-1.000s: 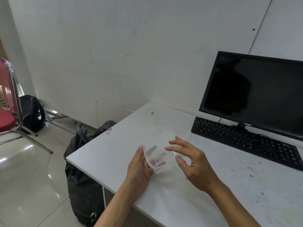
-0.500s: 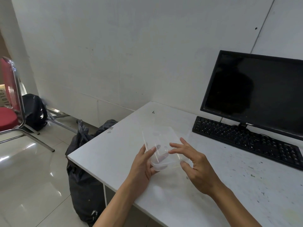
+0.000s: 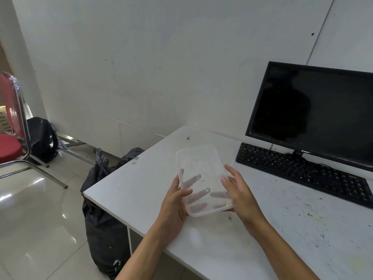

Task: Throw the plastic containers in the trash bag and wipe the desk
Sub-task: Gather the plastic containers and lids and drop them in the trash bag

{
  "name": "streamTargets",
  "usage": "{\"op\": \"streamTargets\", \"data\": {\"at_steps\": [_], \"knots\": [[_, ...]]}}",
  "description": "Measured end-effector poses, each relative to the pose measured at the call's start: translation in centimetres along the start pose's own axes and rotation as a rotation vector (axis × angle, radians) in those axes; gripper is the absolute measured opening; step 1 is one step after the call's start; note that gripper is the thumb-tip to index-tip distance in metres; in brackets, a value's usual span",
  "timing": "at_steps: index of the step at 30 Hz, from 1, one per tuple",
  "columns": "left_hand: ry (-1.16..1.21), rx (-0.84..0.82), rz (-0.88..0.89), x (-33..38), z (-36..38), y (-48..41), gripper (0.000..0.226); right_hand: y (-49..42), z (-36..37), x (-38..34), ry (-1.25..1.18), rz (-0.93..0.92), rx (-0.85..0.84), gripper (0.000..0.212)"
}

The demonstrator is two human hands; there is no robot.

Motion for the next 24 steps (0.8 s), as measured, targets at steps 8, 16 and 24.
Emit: {"op": "streamTargets", "data": {"at_steps": [8,16,24], "knots": [[-0.068,0.128,-0.015,-0.2,-0.7,0.3,0.048,0.7,0.5,-0.5,0.037,-0.013,0.046,0.032],[-0.002,0.159,-0.04,0.7,-1.0,0.7,0.04,0.1,1.7,-0.4,-0.144,0.143,-0.113,0.032],[-0.266,0.381,0.152,12.0,-10.0,2.3,0.062,-6.9,7.0,-3.6,-0.136,0.134,-0.172,0.029]]}}
Point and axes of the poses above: each hand's wrist, its own y-axis away from the middle knuckle, its own z-axis out of the palm, x = y × z, the point moved 9 cm from there along -y, towards the middle knuckle, and after that the axes turned 5 degrees about -z, right-handed, at the moved point
